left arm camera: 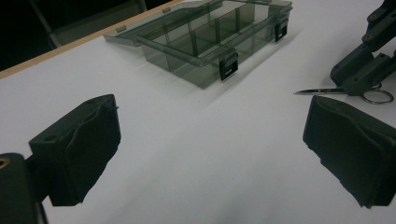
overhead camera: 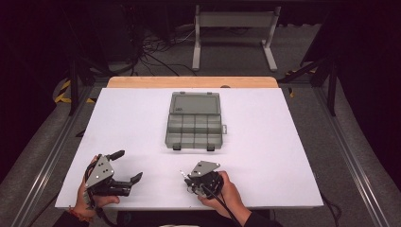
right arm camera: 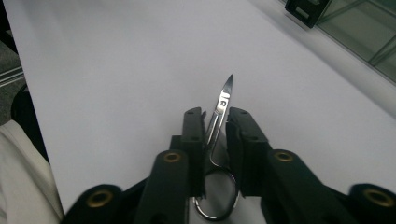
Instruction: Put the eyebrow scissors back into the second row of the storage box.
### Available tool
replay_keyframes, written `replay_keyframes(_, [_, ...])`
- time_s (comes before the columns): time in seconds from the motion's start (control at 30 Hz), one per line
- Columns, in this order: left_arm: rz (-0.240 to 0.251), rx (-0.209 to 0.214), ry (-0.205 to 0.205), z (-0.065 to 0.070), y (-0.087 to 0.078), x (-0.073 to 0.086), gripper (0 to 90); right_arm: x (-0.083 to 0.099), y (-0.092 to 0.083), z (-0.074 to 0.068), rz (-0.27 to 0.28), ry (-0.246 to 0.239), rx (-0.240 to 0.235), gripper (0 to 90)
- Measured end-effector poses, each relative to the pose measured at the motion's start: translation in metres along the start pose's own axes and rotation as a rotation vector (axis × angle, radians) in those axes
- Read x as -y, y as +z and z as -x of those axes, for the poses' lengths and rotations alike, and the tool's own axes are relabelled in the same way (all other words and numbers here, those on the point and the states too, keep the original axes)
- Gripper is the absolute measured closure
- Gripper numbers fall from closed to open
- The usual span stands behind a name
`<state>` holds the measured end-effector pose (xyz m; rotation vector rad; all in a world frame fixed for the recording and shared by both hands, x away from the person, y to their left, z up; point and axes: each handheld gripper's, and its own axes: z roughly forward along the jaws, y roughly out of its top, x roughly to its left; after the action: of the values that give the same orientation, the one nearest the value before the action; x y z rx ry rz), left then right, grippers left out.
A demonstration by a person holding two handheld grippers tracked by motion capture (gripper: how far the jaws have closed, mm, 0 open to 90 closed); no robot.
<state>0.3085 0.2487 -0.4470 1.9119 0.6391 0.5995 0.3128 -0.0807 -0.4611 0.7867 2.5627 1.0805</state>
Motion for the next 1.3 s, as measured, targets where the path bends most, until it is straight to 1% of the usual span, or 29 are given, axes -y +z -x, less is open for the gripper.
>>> replay_keyframes(0.03, [0.003,0.003,-0.003,0.000,0.000,0.000,4.7,0.000,0.000,0.000,0.002,-0.001,-0.001,83.5])
replay_keyframes(0.07, [0.003,0.002,-0.006,0.000,0.000,0.000,4.7,0.000,0.000,0.001,0.004,0.005,-0.005,83.9])
replay_keyframes(0.17, [0.003,-0.002,-0.008,-0.001,0.000,0.000,4.4,0.001,0.000,0.001,0.008,0.001,-0.005,85.3])
replay_keyframes(0.3, [0.012,-0.004,-0.010,-0.003,-0.001,0.001,4.1,0.002,-0.001,0.002,0.023,0.001,-0.014,85.5])
replay_keyframes(0.47, [0.008,0.000,-0.011,-0.003,-0.001,0.001,4.1,0.002,-0.003,0.003,0.037,-0.001,-0.025,85.6])
replay_keyframes(0.53, [0.012,-0.007,-0.010,-0.002,-0.001,0.001,4.1,0.003,-0.004,0.004,0.040,0.003,-0.029,85.7])
replay_keyframes(0.6, [0.010,-0.002,-0.012,-0.003,-0.002,0.000,4.2,0.002,-0.004,0.004,0.041,0.001,-0.029,85.7])
replay_keyframes(0.67, [0.009,-0.002,-0.014,-0.003,-0.002,0.001,4.2,0.002,-0.006,0.006,0.053,0.003,-0.035,85.8])
replay_keyframes(0.77, [0.010,-0.001,-0.014,-0.003,-0.001,0.001,4.2,0.002,-0.006,0.007,0.048,0.002,-0.043,85.8])
replay_keyframes(0.8, [0.010,0.003,-0.014,-0.003,-0.001,0.001,4.3,0.002,-0.006,0.007,0.048,0.000,-0.042,90.0])
replay_keyframes(0.87, [0.010,0.001,-0.013,-0.003,-0.002,0.001,4.3,0.001,-0.008,0.006,0.058,-0.011,-0.041,90.0])
replay_keyframes(0.93, [0.011,0.002,-0.015,-0.003,-0.002,0.001,4.3,0.001,-0.008,0.007,0.053,-0.016,-0.032,90.0])
replay_keyframes(1.0, [0.010,0.005,-0.013,-0.003,-0.001,0.001,4.3,0.003,-0.006,0.009,0.041,-0.001,-0.037,90.0])
replay_keyframes(1.03, [0.009,0.006,-0.014,-0.002,-0.002,0.001,4.3,0.003,-0.006,0.010,0.034,0.000,-0.043,86.0])
replay_keyframes(1.07, [0.014,0.004,-0.013,-0.002,-0.002,0.001,4.4,0.003,-0.007,0.009,0.038,-0.002,-0.034,84.4])
replay_keyframes(1.1, [0.014,0.004,-0.013,-0.002,-0.002,0.001,4.4,0.003,-0.007,0.009,0.038,-0.002,-0.034,84.4])
replay_keyframes(1.13, [0.015,0.004,-0.013,-0.002,-0.002,0.001,4.4,0.003,-0.010,0.008,0.039,-0.015,-0.027,84.5])
replay_keyframes(1.17, [0.011,0.004,-0.013,-0.003,-0.002,0.001,4.4,0.004,-0.012,0.008,0.036,-0.027,-0.016,82.1])
replay_keyframes(1.2, [0.013,0.005,-0.014,-0.003,-0.002,0.001,4.4,0.005,-0.015,0.008,0.036,-0.027,-0.016,81.3])
replay_keyframes(1.27, [0.013,0.005,-0.016,-0.003,-0.003,0.001,4.4,0.008,-0.017,0.010,0.022,-0.021,-0.030,80.5])
replay_keyframes(1.3, [0.013,0.005,-0.017,-0.003,-0.002,0.001,4.4,0.011,-0.018,0.012,0.021,-0.022,-0.028,79.1])
